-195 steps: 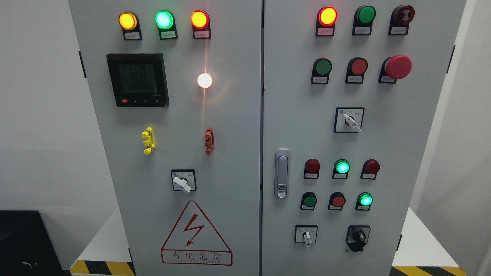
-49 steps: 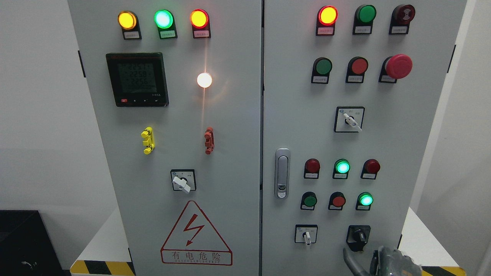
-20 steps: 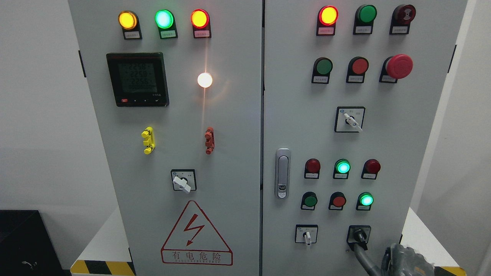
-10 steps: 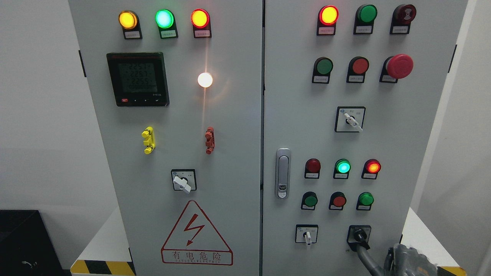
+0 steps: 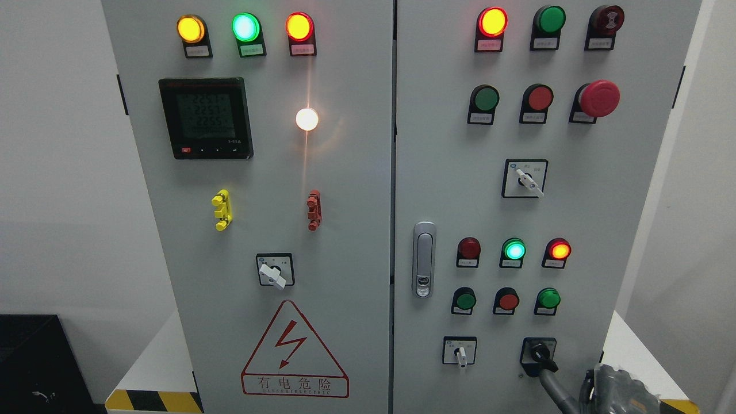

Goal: Flip black knob to close circuit

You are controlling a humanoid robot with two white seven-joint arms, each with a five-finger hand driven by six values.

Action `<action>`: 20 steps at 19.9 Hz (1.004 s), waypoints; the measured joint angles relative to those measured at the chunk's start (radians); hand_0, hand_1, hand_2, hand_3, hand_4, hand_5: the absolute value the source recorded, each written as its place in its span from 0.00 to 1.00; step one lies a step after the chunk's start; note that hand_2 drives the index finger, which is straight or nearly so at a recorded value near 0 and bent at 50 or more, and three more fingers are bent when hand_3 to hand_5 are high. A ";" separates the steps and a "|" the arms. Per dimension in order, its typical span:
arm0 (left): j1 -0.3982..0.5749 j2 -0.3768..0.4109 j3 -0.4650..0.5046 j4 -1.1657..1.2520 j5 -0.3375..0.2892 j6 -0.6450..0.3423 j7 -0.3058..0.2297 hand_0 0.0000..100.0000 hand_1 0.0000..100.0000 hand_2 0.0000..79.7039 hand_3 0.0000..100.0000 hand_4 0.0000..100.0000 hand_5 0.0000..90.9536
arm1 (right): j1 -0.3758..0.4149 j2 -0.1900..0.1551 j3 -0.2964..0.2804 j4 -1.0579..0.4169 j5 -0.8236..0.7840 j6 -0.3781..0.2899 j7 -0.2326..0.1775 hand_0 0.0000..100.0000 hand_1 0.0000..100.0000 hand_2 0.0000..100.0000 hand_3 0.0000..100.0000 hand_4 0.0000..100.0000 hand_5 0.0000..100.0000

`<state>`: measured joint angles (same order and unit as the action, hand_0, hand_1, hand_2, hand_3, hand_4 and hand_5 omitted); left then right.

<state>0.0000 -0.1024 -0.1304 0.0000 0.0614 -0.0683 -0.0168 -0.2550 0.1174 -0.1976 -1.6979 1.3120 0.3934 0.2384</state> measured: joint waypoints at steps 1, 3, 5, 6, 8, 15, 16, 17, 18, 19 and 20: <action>0.000 0.000 0.000 0.000 0.000 0.000 0.000 0.12 0.56 0.00 0.00 0.00 0.00 | 0.000 0.000 0.000 0.000 -0.001 0.000 0.000 0.00 0.00 0.87 1.00 0.88 0.91; 0.000 0.000 0.000 0.000 0.000 0.000 0.000 0.12 0.56 0.00 0.00 0.00 0.00 | -0.001 0.000 -0.002 -0.001 -0.003 0.000 0.000 0.00 0.00 0.87 1.00 0.88 0.91; 0.000 0.000 0.000 0.000 0.000 0.000 0.000 0.12 0.56 0.00 0.00 0.00 0.00 | -0.001 0.000 -0.002 -0.002 -0.004 0.000 0.000 0.00 0.00 0.87 1.00 0.88 0.91; 0.000 0.000 0.000 0.000 0.000 0.000 0.000 0.12 0.56 0.00 0.00 0.00 0.00 | -0.001 0.000 -0.002 -0.002 -0.005 0.000 0.000 0.00 0.00 0.87 1.00 0.88 0.91; 0.000 0.000 0.000 0.000 0.000 0.000 0.000 0.12 0.56 0.00 0.00 0.00 0.00 | -0.001 0.001 -0.003 -0.004 -0.006 0.000 0.000 0.00 0.00 0.87 1.00 0.88 0.91; 0.000 0.000 0.000 0.000 0.000 0.000 0.000 0.12 0.56 0.00 0.00 0.00 0.00 | -0.001 0.002 -0.002 -0.010 -0.019 0.002 0.000 0.00 0.00 0.87 1.00 0.88 0.91; 0.000 0.000 0.000 0.000 0.000 0.000 0.000 0.12 0.56 0.00 0.00 0.00 0.00 | -0.001 0.002 -0.001 -0.012 -0.020 0.002 0.000 0.00 0.00 0.87 1.00 0.88 0.91; 0.000 0.000 0.000 0.000 0.000 0.000 0.000 0.12 0.56 0.00 0.00 0.00 0.00 | 0.001 0.003 0.000 -0.013 -0.021 0.002 0.000 0.00 0.00 0.87 1.00 0.88 0.91; 0.000 0.000 0.000 0.000 0.000 0.000 0.000 0.12 0.56 0.00 0.00 0.00 0.00 | 0.002 0.003 0.001 -0.015 -0.023 0.002 0.000 0.00 0.00 0.88 1.00 0.88 0.91; 0.000 0.000 0.000 0.000 0.000 0.000 0.000 0.12 0.56 0.00 0.00 0.00 0.00 | 0.002 0.004 0.002 -0.016 -0.024 0.002 0.000 0.00 0.00 0.87 1.00 0.88 0.91; 0.000 0.000 0.000 0.000 0.000 0.000 0.000 0.12 0.56 0.00 0.00 0.00 0.00 | 0.003 0.004 0.003 -0.017 -0.024 0.003 0.000 0.00 0.00 0.87 1.00 0.88 0.91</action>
<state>0.0000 -0.1025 -0.1304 0.0000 0.0614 -0.0683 -0.0168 -0.2519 0.1213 -0.1941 -1.7152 1.2875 0.3960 0.2382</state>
